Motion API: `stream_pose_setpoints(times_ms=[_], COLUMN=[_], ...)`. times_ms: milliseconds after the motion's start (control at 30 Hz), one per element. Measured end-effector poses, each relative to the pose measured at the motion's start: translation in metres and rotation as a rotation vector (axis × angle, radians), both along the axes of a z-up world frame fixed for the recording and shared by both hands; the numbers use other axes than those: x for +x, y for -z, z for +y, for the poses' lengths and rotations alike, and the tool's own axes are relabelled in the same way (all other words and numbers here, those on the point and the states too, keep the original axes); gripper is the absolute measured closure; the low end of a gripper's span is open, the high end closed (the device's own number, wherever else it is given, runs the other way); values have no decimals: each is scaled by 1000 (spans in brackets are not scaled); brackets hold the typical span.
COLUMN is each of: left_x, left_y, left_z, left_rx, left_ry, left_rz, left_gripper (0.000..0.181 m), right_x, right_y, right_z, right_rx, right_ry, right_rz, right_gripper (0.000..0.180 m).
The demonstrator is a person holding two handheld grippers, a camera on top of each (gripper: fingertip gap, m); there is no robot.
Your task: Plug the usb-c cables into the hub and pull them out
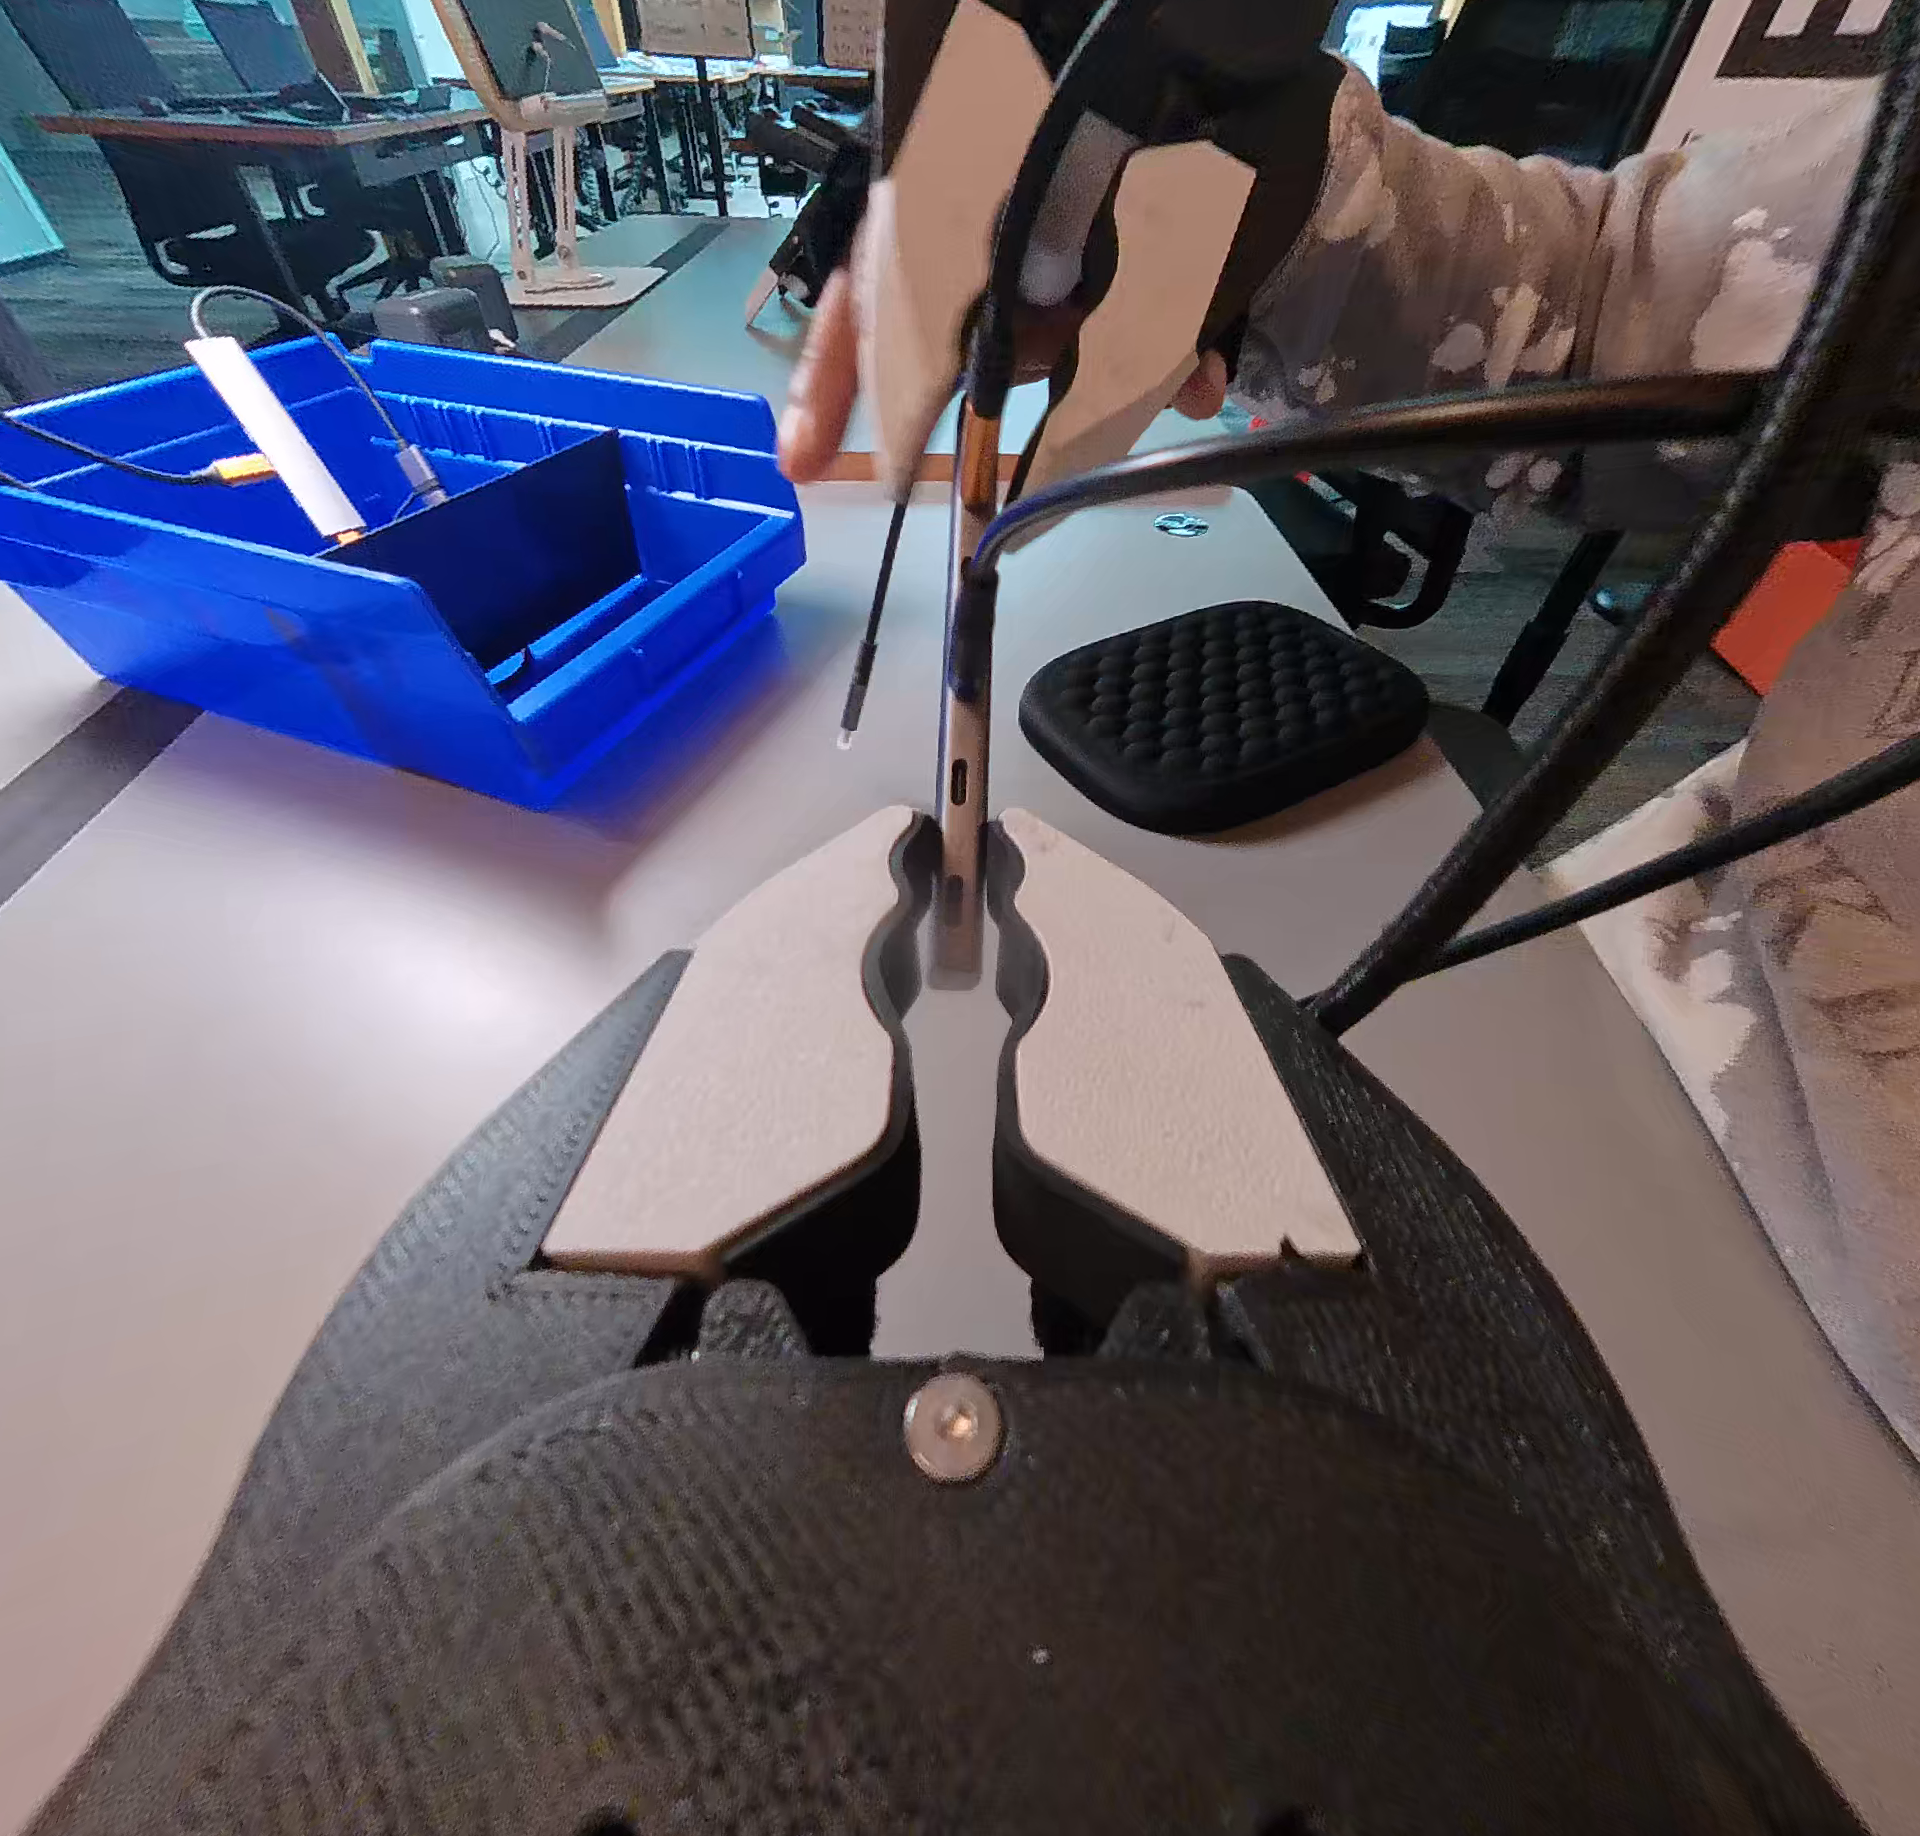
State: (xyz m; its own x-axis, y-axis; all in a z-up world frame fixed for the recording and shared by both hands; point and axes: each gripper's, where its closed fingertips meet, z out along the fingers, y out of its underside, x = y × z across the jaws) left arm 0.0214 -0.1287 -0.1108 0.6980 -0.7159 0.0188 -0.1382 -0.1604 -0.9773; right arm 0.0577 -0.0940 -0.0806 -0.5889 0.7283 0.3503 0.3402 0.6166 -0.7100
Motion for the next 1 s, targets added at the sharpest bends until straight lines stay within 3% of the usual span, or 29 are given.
stream_pose_setpoints(times_ms=[133,267,467,600,800,1000], left_x=[-15,-64,-92,-82,-75,-78], left_y=[-11,1,21,35,38,43], left_z=[4,16,7,2,-2,-8], left_rx=[43,28,-5,-29,-21,-34], left_ry=[-99,-345,-472,-456,-475,-503], left_rz=[-55,-9,-47,-13,45,46], left_gripper=[168,155,152,152,150,149], right_x=[4,19,40,49,32,-19], right_y=[-14,-48,-121,-139,-102,-30], right_z=[1,38,145,227,314,333], right_rx=[-17,32,237,400,543,420], right_ry=[-23,54,341,557,716,609], right_rz=[-39,-87,-111,-219,-379,-550], right_gripper=[170,170,171,170,170,170])
